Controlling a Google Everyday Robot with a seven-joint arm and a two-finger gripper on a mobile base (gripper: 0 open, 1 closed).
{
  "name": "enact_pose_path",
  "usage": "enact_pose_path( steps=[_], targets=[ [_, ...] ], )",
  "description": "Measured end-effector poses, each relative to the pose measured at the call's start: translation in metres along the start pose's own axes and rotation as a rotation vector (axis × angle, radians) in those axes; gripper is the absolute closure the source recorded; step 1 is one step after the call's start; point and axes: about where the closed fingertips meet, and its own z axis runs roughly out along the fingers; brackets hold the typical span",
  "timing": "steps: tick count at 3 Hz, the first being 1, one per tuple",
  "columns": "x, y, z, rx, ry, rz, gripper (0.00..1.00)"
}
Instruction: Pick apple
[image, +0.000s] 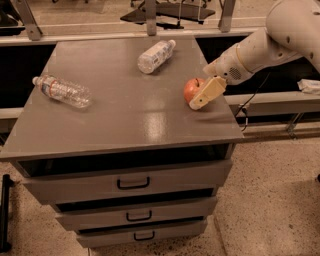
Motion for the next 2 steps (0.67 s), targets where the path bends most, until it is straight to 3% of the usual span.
enact_pose_path(
  steps=[2],
  targets=[
    [0.0038,0.0086,-0.0018,-0.04,-0.006,0.023,0.63]
  ],
)
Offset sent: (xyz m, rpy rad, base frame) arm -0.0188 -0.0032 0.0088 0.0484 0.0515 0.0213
